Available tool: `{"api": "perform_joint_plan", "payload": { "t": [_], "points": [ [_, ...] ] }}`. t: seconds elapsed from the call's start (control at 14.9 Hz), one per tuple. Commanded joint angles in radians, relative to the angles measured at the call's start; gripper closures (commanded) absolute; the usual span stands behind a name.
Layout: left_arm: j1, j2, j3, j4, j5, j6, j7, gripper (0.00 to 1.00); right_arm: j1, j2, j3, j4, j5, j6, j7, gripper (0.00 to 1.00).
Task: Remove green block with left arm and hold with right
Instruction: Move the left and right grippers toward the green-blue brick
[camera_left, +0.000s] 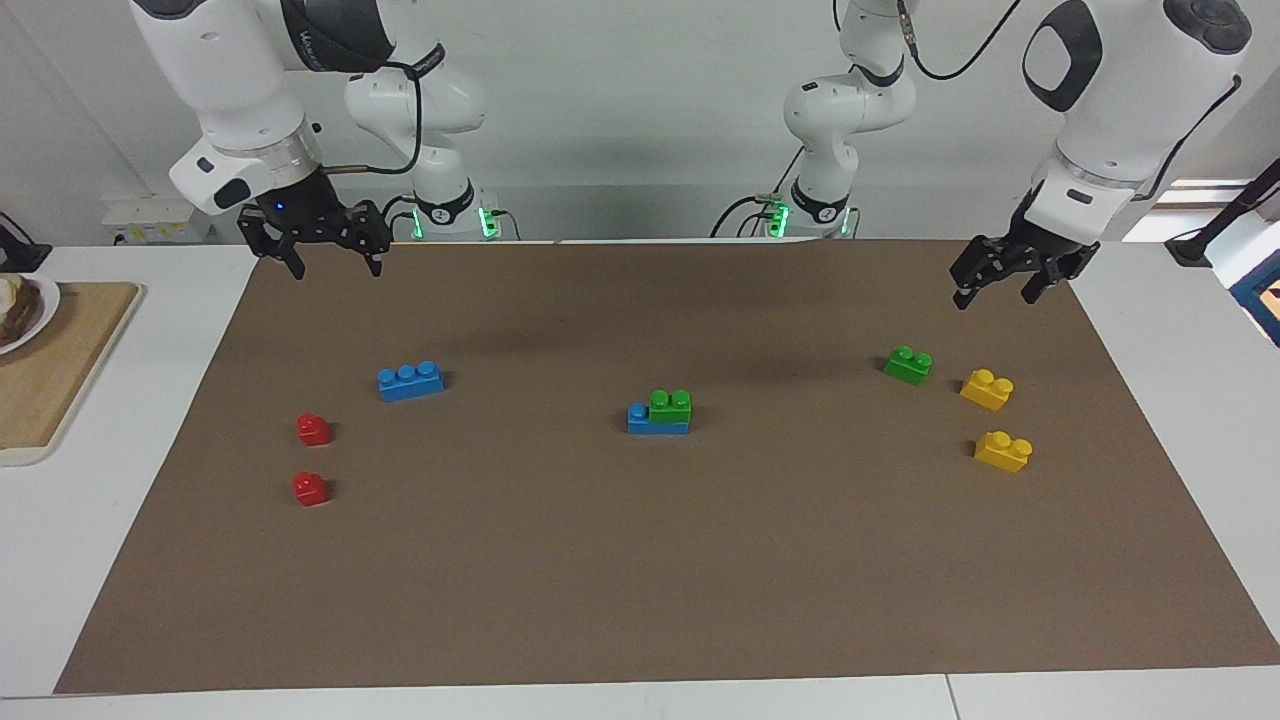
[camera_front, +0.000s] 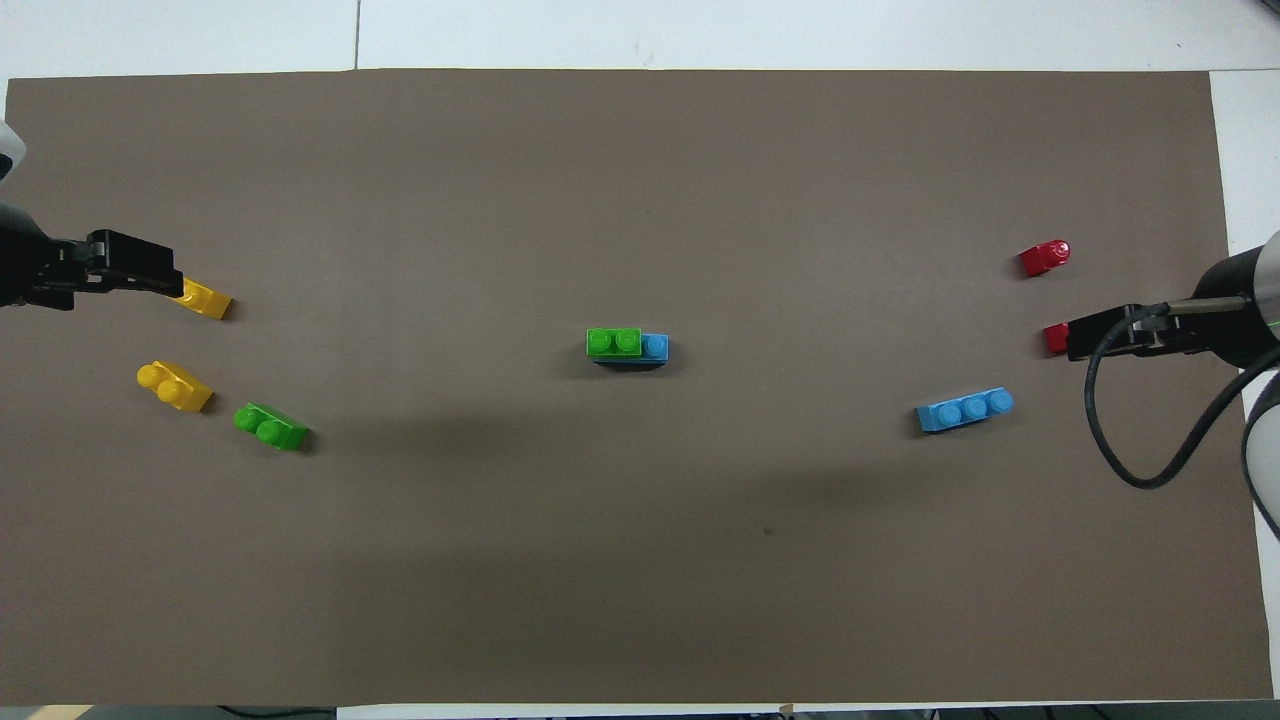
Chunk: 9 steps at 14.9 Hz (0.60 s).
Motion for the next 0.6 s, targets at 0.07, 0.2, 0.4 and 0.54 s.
{"api": "perform_joint_plan", "payload": {
  "t": [0.07,0.2,0.4,0.54],
  "points": [
    [-0.003,-0.005,-0.001,0.007,0.016,-0.006,-0.005,0.00,-0.006,-0.025,0.007,-0.031,-0.002,0.022,0.019,0.00],
    [-0.003,-0.005,-0.001,0.007,0.016,-0.006,-0.005,0.00,-0.017,-0.018,0.006,-0.022,-0.002,0.031,0.012,0.00],
    [-0.003,-0.005,-0.001,0.007,0.016,-0.003,-0.005,0.00,-0.020,-0.015,0.003,-0.022,0.019,0.096,0.007,0.00],
    [-0.002,-0.005,-0.001,0.007,0.016,-0.006,-0.005,0.00,-0.022,-0.013,0.001,-0.019,0.023,0.099,-0.037,0.00]
  ]
}}
